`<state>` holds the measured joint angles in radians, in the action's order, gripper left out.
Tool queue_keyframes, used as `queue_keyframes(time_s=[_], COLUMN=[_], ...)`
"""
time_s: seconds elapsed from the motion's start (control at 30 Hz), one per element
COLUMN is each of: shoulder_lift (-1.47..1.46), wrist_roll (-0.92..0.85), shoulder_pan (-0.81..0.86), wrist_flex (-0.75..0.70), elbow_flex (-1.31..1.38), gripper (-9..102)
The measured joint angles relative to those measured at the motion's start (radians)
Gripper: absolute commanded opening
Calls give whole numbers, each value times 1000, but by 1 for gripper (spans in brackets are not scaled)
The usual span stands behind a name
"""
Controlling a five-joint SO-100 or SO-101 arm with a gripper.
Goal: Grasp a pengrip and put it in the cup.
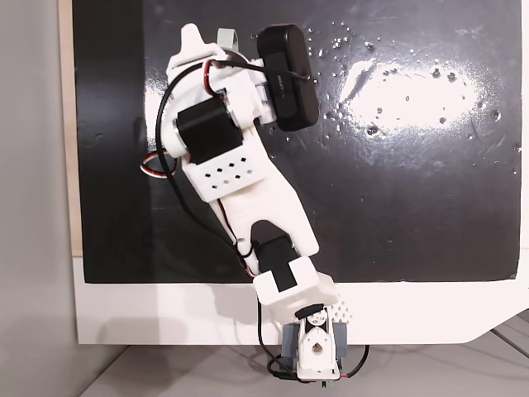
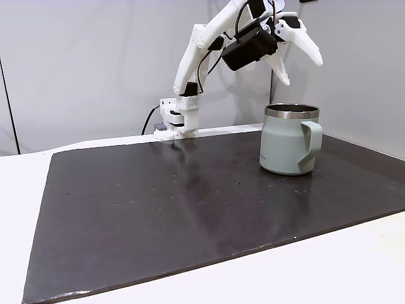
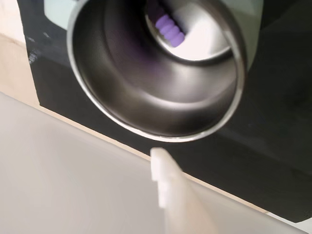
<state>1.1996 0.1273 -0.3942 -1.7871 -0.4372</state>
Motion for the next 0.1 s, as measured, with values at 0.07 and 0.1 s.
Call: queue_keyframes(time_s=[0.07,0.1], shoulder_lift=[0,0], wrist_roll=[0,0], shoulder_pan=[0,0], wrist_flex=[-5,-5], elbow_flex=[0,0], gripper=[37,37])
